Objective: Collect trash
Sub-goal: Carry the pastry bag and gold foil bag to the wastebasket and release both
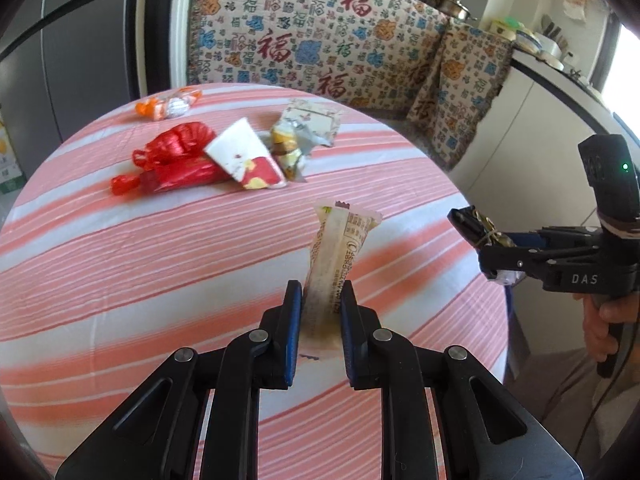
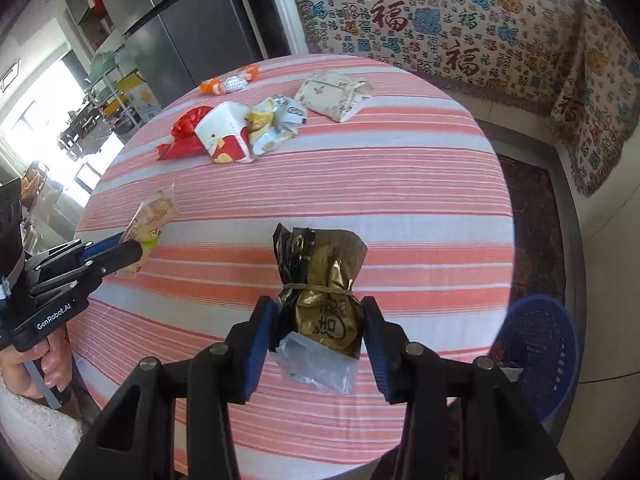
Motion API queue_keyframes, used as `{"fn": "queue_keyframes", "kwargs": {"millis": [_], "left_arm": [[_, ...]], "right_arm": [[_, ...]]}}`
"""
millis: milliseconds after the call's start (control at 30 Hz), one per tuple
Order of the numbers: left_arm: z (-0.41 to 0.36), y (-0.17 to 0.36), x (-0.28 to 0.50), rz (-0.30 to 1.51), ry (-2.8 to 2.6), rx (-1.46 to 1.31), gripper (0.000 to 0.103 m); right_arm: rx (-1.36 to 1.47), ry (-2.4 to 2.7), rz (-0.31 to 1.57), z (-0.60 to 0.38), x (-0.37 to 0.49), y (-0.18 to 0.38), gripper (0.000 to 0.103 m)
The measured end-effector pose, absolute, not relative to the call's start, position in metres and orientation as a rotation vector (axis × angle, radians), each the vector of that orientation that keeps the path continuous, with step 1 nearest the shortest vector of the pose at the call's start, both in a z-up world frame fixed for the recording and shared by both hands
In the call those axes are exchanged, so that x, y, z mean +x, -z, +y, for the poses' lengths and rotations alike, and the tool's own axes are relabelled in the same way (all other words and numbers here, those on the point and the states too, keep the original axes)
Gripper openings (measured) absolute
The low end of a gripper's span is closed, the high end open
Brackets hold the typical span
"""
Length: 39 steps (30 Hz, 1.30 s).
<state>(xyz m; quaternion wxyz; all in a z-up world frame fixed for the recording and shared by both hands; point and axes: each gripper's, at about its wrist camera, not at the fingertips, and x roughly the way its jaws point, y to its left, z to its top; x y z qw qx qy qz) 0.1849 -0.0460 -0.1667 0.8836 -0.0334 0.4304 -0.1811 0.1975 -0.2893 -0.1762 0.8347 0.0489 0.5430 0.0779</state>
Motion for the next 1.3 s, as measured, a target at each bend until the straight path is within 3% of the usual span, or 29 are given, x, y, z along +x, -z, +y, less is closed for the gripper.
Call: {"fn": "queue_keyframes", "kwargs": {"millis": [367,667,1300], "left_arm": [[-0.202,0.134,0.187,0.876,0.608,0.006,0.017],[-0.316,0.151,0.204,0.925,0.713,0.038,0.017],[-0.425,0.216,0.231,1.016,0.761,0.113,0.017]], "right_arm": [[0.233,0.076,1.069,-0.424,0.153,0.158,0.045],[0.298,0.268,1.045,-0.518,0.127,0.170,0.045],[0.483,0.388,1.035,-0.629,0.096,0.222,0.045]]}}
